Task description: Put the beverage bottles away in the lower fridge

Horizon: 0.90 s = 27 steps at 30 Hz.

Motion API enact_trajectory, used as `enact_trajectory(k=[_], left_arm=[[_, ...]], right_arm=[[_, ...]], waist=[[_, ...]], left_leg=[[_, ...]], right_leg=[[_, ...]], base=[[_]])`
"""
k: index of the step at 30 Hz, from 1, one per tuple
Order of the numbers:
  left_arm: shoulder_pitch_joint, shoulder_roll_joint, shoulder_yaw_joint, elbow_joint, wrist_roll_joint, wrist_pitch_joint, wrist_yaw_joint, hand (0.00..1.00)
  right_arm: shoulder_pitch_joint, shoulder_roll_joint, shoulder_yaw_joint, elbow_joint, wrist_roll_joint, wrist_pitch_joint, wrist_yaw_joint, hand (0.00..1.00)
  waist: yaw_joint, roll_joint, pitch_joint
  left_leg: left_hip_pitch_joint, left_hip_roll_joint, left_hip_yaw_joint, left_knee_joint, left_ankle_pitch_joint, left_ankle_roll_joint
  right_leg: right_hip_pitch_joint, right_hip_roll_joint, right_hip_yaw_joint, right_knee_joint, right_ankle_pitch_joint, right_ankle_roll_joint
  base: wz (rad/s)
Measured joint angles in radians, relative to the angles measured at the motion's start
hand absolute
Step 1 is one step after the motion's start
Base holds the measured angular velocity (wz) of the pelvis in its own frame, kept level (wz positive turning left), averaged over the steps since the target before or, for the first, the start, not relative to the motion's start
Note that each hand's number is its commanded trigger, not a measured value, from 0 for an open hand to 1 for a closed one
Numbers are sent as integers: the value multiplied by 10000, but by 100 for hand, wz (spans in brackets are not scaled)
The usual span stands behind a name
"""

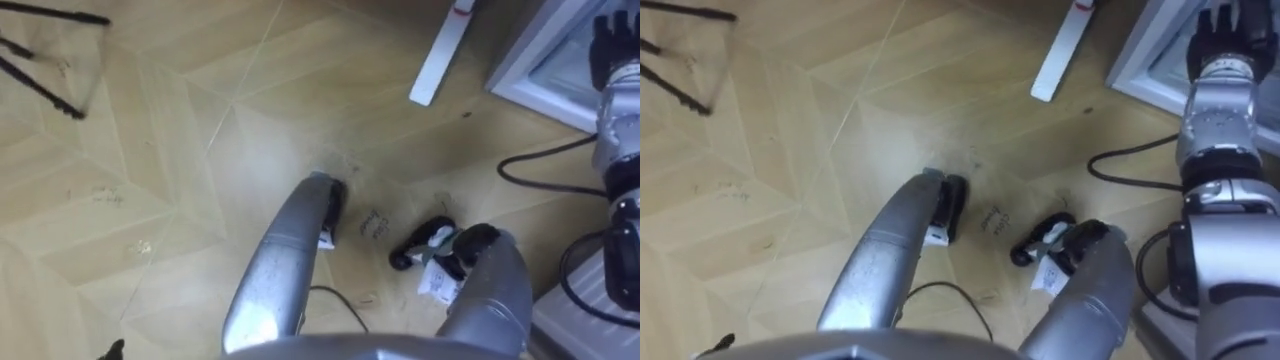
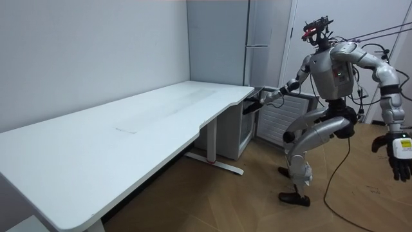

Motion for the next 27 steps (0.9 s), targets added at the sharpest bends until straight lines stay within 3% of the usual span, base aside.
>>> enact_trajectory(k=[6,8,9,11,15,17,20,23,27], left_arm=[[-250,-31,14,3,-104,13,-23,0],[-344,-119,205,9,-90,27,-29,0],[-406,-143,263,12,-98,64,-28,0],[-770,-272,500,36,-102,80,28,0],[-1443,-468,520,252,-55,65,84,0],[-1800,-670,677,631,-4,56,103,0],[-2277,-1067,888,1507,4,-19,94,0],[-2226,-1402,1326,1982,3,-37,92,0],[-2068,-1568,1606,2201,11,-36,198,0]], right_arm=[[461,65,79,765,-74,783,845,0],[709,66,-55,1045,-349,1070,1131,0],[784,65,-63,1079,-377,1078,1160,0],[1057,72,-35,1257,-620,1243,1169,0],[1471,104,-19,1390,-1155,1694,1191,0],[1728,311,5,1391,-1428,2056,1189,0],[2197,589,-24,1392,-1423,2170,1188,0],[3013,840,-450,1384,-1386,2189,1351,0],[3928,868,-871,1314,-1459,2123,1593,0]], waist=[[-4,-155,18],[-25,-218,25],[-50,-249,32],[-76,-354,38],[-198,-532,44],[-320,-690,58],[-376,-773,48],[-553,-809,13],[-914,-904,-67]], left_leg=[[868,24,-330,-693,685,141],[1300,100,-328,-937,989,280],[1414,94,-320,-979,991,286],[1872,91,-297,-1297,981,295],[2733,78,-146,-1938,992,440],[3440,120,68,-2315,959,549],[4388,112,305,-2916,922,640],[5409,128,392,-3601,914,692],[6377,156,539,-4367,953,743]], right_leg=[[979,746,34,-936,205,220],[1402,1052,97,-1402,594,-79],[1499,1104,144,-1481,641,-77],[1982,1252,143,-1944,845,115],[2761,1474,211,-2700,1136,254],[3348,1602,382,-3124,1237,420],[4149,1732,534,-3770,1393,670],[5157,1947,505,-4647,1598,900],[6071,2189,563,-5557,1855,1073]], base=[[1],[-11],[-5],[-4],[-9],[-18],[-19],[-11],[-13]])
